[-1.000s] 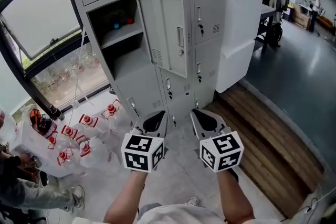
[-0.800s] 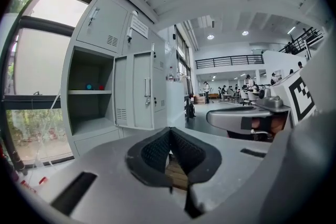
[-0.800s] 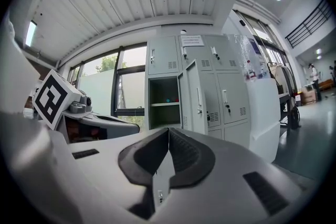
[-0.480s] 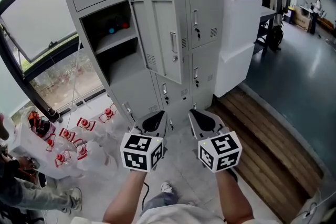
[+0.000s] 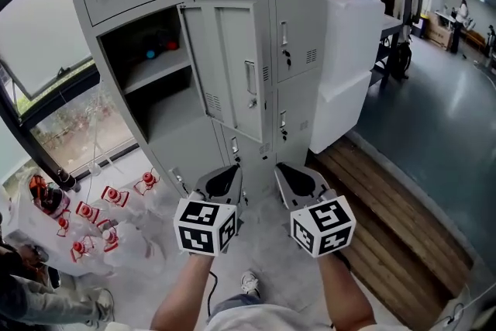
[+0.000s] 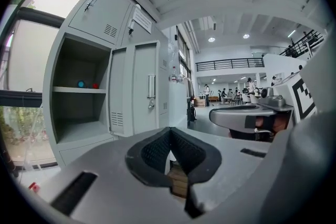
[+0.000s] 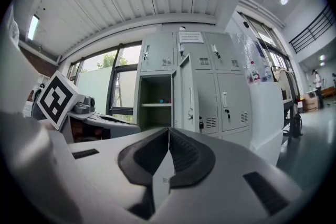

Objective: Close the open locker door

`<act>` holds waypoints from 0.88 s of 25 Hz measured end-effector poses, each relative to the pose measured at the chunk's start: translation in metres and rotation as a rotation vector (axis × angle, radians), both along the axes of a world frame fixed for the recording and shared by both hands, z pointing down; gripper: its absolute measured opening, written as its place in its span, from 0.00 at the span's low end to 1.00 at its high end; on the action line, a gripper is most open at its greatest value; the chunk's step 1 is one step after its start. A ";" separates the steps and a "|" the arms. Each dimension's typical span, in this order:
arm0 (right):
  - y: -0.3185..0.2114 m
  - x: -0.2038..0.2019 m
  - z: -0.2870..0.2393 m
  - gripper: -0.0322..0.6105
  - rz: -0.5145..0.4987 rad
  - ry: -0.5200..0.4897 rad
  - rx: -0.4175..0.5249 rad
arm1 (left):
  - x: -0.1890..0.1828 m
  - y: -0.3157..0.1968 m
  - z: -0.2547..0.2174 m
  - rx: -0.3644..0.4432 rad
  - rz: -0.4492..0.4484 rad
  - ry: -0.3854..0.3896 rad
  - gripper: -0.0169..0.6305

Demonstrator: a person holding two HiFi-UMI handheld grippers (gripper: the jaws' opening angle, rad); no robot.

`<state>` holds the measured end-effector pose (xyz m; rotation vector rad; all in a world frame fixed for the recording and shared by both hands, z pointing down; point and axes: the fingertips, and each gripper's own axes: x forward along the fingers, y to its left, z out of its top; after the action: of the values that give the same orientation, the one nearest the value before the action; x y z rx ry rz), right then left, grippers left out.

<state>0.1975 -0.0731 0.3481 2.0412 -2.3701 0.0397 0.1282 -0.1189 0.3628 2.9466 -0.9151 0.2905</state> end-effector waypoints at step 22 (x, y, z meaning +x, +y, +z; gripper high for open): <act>-0.152 0.065 -0.031 0.07 0.076 -0.009 0.044 | 0.035 -0.146 -0.004 -0.018 0.072 -0.005 0.04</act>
<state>0.2629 -0.2256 0.3173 2.1541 -2.3182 -0.0030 0.1631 -0.2647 0.3590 2.9684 -0.8036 0.3067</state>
